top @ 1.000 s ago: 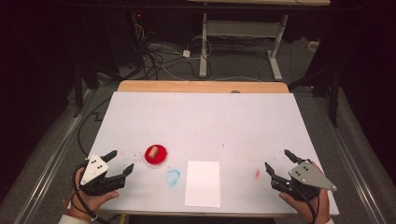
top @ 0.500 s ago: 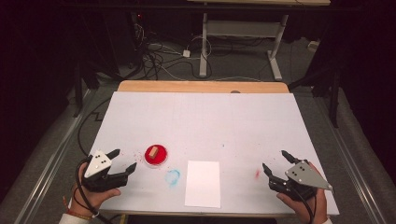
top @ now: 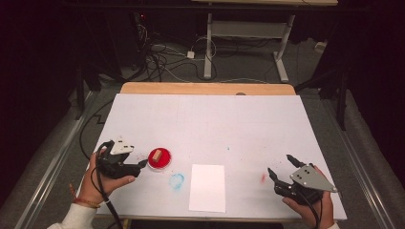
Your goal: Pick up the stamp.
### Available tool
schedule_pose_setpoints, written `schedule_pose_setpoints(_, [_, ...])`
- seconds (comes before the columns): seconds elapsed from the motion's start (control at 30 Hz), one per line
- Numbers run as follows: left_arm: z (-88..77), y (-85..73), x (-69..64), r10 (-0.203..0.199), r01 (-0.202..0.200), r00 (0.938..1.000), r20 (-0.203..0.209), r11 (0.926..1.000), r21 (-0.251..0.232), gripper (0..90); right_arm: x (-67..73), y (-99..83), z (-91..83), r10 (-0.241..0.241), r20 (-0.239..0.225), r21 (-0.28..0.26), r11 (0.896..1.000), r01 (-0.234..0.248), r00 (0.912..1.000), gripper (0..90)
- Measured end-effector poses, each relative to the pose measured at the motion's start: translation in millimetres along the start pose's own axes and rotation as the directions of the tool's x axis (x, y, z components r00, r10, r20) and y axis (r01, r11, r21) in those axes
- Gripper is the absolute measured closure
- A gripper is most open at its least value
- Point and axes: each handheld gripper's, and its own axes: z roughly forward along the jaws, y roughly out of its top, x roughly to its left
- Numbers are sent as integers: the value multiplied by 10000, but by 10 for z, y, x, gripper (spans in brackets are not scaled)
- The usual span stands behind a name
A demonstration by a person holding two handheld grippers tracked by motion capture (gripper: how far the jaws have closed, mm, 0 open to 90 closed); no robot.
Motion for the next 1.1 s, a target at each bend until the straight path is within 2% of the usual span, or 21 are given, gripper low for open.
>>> schedule_pose_setpoints(0.07, [57,87,-6,-83,85,10000,-52,9992,381,339,2,-3,5,-60,-4,28,10000,60,10000,292])
schedule_pose_setpoints(0.1, [87,130,0,-210,201,9997,146,9981,576,386,3,-5,9,-50,-26,37,10000,50,10000,292])
schedule_pose_setpoints(0.2, [193,261,-7,-453,408,9981,405,9936,1056,403,6,-6,13,-53,16,83,10000,53,10000,293])
schedule_pose_setpoints(0.3, [334,373,-12,-703,586,9952,687,9854,1597,412,7,-8,16,-82,8,98,9999,82,10000,294])
schedule_pose_setpoints(0.33, [380,404,-4,-742,599,9946,725,9815,1819,464,10,-10,19,-117,4,117,9999,117,9999,296])
schedule_pose_setpoints(0.43, [481,466,23,-881,713,9937,692,9738,2160,509,11,-13,20,-152,-10,167,9997,153,9999,296])
schedule_pose_setpoints(0.57, [588,496,47,-1047,836,9921,686,9620,2601,496,2,-20,20,-141,1,203,9997,141,9999,296])
schedule_pose_setpoints(0.73, [665,493,74,-1214,997,9907,623,9558,2767,512,-1,-22,19,-131,13,213,9997,130,9999,297])
schedule_pose_setpoints(0.8, [702,487,77,-1196,927,9899,761,9524,2904,534,2,-20,19,-161,8,228,9996,160,9999,297])
schedule_pose_setpoints(0.9, [730,488,71,-1084,809,9911,777,9517,2962,583,7,-19,25,-220,-11,237,9995,220,9998,297])
schedule_pose_setpoints(1.07, [731,498,55,-962,706,9924,766,9557,2857,695,3,-24,25,-181,2,263,9995,181,9998,297])
schedule_pose_setpoints(1.1, [732,501,50,-961,723,9929,706,9559,2845,693,2,-24,26,-191,10,270,9995,191,9998,296])
